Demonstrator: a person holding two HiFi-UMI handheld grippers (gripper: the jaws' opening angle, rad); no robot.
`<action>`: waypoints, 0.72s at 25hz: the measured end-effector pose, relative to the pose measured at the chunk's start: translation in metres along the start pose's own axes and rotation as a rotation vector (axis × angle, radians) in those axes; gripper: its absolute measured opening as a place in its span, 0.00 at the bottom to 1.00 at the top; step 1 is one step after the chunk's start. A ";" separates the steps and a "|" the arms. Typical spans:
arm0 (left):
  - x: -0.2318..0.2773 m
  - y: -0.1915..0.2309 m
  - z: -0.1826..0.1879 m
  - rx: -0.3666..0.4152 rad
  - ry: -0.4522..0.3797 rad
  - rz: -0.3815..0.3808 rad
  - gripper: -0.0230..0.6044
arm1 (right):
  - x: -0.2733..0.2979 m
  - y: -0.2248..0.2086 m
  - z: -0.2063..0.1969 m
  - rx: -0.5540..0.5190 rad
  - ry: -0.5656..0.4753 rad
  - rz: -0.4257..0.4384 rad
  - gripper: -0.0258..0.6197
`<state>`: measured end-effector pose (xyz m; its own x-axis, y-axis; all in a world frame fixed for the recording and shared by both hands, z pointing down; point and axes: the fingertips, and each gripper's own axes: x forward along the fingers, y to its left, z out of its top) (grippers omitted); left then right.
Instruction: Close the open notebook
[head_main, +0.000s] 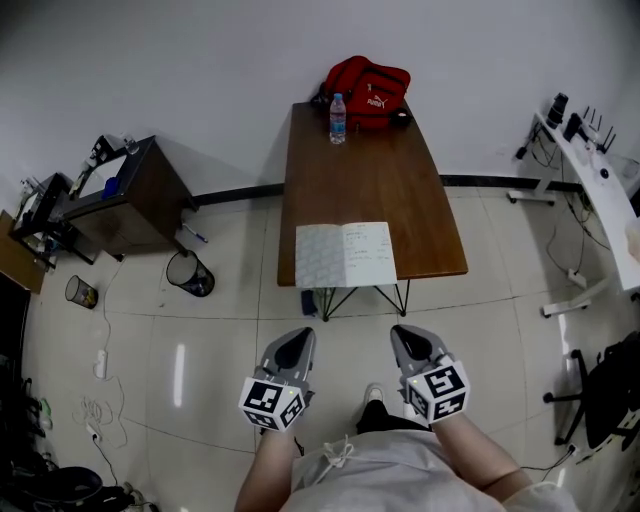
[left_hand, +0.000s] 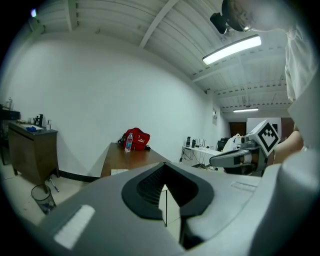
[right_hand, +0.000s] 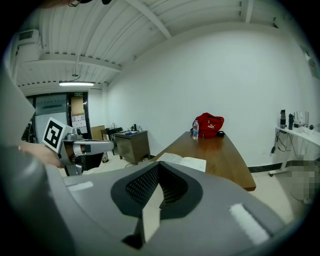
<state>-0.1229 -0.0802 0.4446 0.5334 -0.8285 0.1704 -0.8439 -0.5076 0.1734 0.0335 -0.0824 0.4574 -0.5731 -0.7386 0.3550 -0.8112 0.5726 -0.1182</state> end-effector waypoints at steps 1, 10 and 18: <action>0.013 0.003 0.003 0.000 0.000 0.004 0.05 | 0.008 -0.012 0.005 -0.003 0.001 0.003 0.05; 0.090 0.028 0.010 -0.009 0.031 0.054 0.05 | 0.062 -0.079 0.041 -0.008 -0.032 0.038 0.05; 0.111 0.074 -0.022 -0.043 0.138 0.125 0.05 | 0.103 -0.087 0.031 0.008 0.026 0.056 0.05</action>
<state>-0.1253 -0.2046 0.4973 0.4299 -0.8428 0.3238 -0.9024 -0.3898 0.1835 0.0415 -0.2194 0.4755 -0.6143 -0.6962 0.3714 -0.7792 0.6096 -0.1459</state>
